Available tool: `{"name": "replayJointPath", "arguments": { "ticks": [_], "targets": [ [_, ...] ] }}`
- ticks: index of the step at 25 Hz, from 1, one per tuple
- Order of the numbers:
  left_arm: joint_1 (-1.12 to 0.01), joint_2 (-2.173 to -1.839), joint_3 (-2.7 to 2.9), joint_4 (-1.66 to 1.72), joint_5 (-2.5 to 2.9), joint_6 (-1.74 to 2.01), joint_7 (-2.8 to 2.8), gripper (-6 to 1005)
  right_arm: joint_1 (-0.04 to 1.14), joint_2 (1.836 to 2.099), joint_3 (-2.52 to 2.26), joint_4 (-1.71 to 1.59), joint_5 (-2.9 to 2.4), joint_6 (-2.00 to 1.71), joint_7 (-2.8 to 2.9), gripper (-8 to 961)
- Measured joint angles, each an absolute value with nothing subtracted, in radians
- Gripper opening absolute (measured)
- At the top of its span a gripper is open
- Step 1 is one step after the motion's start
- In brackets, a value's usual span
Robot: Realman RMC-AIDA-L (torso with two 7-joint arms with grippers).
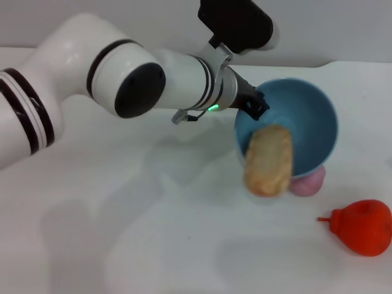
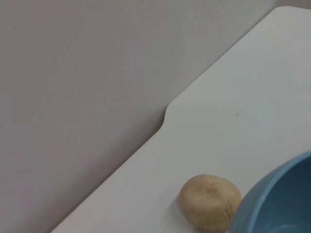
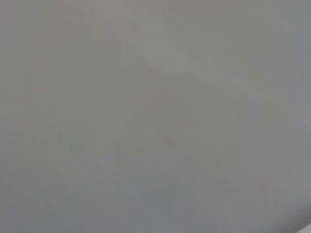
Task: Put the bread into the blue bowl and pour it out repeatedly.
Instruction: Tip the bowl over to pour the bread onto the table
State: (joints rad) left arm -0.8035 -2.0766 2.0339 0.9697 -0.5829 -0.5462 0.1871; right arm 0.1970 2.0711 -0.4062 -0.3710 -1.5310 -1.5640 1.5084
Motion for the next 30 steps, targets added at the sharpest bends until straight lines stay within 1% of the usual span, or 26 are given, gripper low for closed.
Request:
{"name": "replayJointPath", "arguments": {
  "ticks": [9,17,22,30],
  "targets": [
    [-0.801,-2.077,2.113,0.912,-0.582,-0.362,0.161,-1,0.187,2.071,-0.392,-0.364,-1.529,-1.607,1.507,403],
    [-0.768,-2.078,2.246,0.823,-0.583,0.028,0.162,0,0.183,2.073,-0.365,-0.348,-1.529,-1.624,1.507,402],
    [-0.758,-2.079,2.275,0.779,-0.589,0.18,0.162,0,0.16,2.072,-0.224,-0.272,-1.528,-1.626,1.463,399],
    [-0.72,-2.078,2.328,0.728,-0.59,0.43,0.167,-1,0.145,2.072,-0.188,-0.243,-1.528,-1.632,1.441,396]
  ]
}}
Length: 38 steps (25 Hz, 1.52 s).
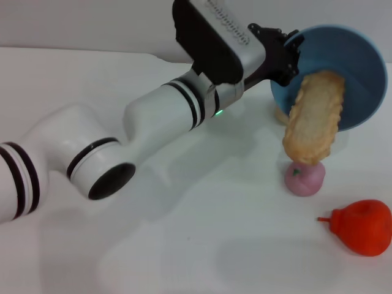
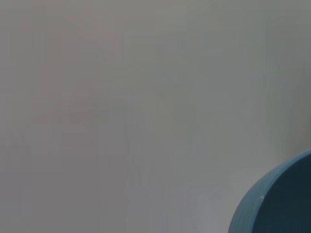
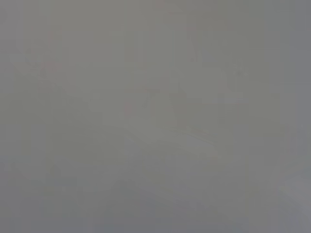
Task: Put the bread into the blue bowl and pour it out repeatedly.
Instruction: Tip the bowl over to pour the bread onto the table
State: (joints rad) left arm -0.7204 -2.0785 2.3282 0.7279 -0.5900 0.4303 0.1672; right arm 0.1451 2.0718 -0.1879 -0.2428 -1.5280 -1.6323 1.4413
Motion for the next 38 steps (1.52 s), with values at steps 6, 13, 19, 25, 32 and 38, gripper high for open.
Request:
{"name": "replayJointPath", "arguments": {
  "ticks": [6,13,19,25,32,38],
  "targets": [
    [-0.713,-2.078,2.363,0.677,-0.59,0.564,0.172,-1,0.147,2.072,-0.187,-0.241,-1.53,-1.633,1.441,393],
    [-0.702,-2.078,2.404,0.648,-0.588,0.718,0.183,-1,0.146,2.072,-0.186,-0.237,-1.532,-1.632,1.44,390],
    [-0.706,-2.079,2.411,0.643,-0.591,0.746,0.201,-1,0.145,2.072,-0.186,-0.233,-1.531,-1.632,1.44,388],
    [-0.732,-2.079,2.411,0.643,-0.591,0.764,0.283,0,0.144,2.074,-0.185,-0.231,-1.532,-1.632,1.44,385],
    [-0.795,-2.079,2.348,0.631,-0.728,0.587,0.416,0,0.144,2.074,-0.186,-0.232,-1.534,-1.635,1.44,382],
    [-0.783,-2.078,2.326,0.614,-0.854,0.637,0.513,0,0.14,2.074,-0.186,-0.232,-1.535,-1.638,1.44,379]
  ]
}}
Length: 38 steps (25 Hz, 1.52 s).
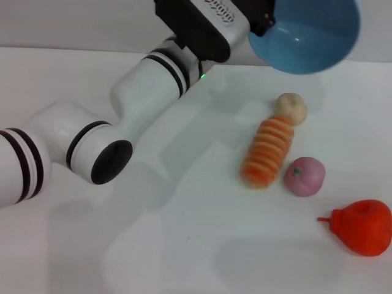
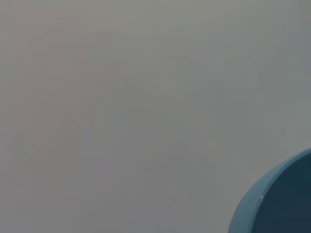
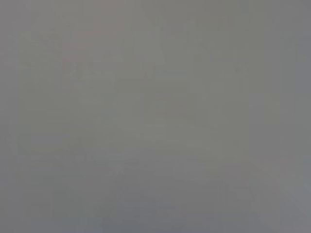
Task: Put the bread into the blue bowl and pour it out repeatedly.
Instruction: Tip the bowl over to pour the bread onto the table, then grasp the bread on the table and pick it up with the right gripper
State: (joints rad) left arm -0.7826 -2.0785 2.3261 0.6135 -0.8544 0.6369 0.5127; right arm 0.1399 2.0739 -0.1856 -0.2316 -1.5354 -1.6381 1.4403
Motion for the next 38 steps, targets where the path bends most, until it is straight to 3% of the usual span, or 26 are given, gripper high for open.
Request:
{"name": "replayJointPath", "arguments": {
  "ticks": [7,11,24,32,38],
  "targets": [
    [-0.771,-2.078,2.301,0.626,-0.941,0.58,0.524,0,0.147,2.073,-0.195,-0.232,-1.538,-1.639,1.439,376],
    [-0.769,-2.069,2.111,0.712,-0.989,0.278,0.526,0,0.167,2.071,-0.196,-0.241,-1.585,-1.644,1.439,374],
    [-0.808,-2.059,1.525,0.787,-0.791,-0.637,0.541,0,0.428,2.068,-0.284,-0.434,-1.967,-1.639,1.521,369],
    [-0.741,-2.058,1.42,0.836,-0.761,-0.762,0.538,-1,0.54,2.074,-0.56,-0.552,-1.998,-1.417,1.63,365],
    [-0.71,-2.046,1.378,0.856,-0.714,-0.789,0.47,-1,0.545,2.074,-0.865,-0.668,-2.002,-1.226,1.798,363]
  ]
}}
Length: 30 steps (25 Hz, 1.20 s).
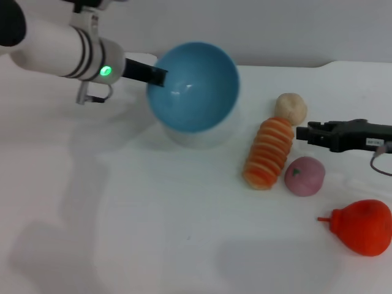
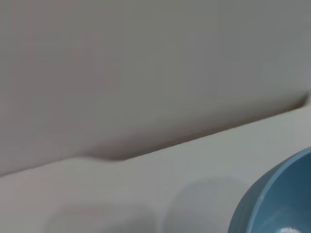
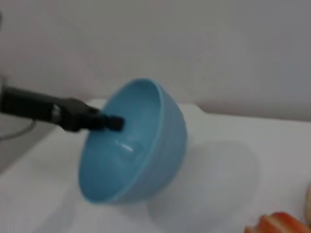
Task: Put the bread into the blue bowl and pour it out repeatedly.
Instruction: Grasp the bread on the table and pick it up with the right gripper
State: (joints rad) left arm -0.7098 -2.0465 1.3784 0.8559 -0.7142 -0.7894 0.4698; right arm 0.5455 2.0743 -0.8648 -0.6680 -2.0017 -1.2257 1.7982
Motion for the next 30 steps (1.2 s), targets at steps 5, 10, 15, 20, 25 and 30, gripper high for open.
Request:
{"name": "replayJointPath", "arguments": {
  "ticks": [5,10,15,20,25,30],
  "targets": [
    [-0.717,-2.051,1.248,0.853,-0.521,-0.887,0.383,0,0.56,2.075,-1.02,-0.708,-2.021,-1.146,1.891,360],
    [-0.712,-2.051,1.234,0.86,-0.494,-0.909,0.368,0,0.605,2.075,-1.163,-0.709,-2.108,-1.036,2.018,358],
    [-0.703,-2.055,1.238,0.865,-0.497,-0.908,0.367,-1,0.632,2.076,-1.242,-0.694,-2.128,-0.946,2.082,356],
    [-0.705,-2.057,1.241,0.869,-0.5,-0.898,0.369,0,0.683,2.081,-1.263,-0.591,-2.114,-0.888,2.083,354],
    [-0.705,-2.061,1.254,0.873,-0.511,-0.866,0.367,0,0.72,2.082,-1.312,-0.488,-2.02,-0.798,2.074,352],
    [-0.704,-2.06,1.261,0.875,-0.527,-0.856,0.37,0,0.721,2.083,-1.394,-0.466,-1.955,-0.727,2.073,349]
  ]
}}
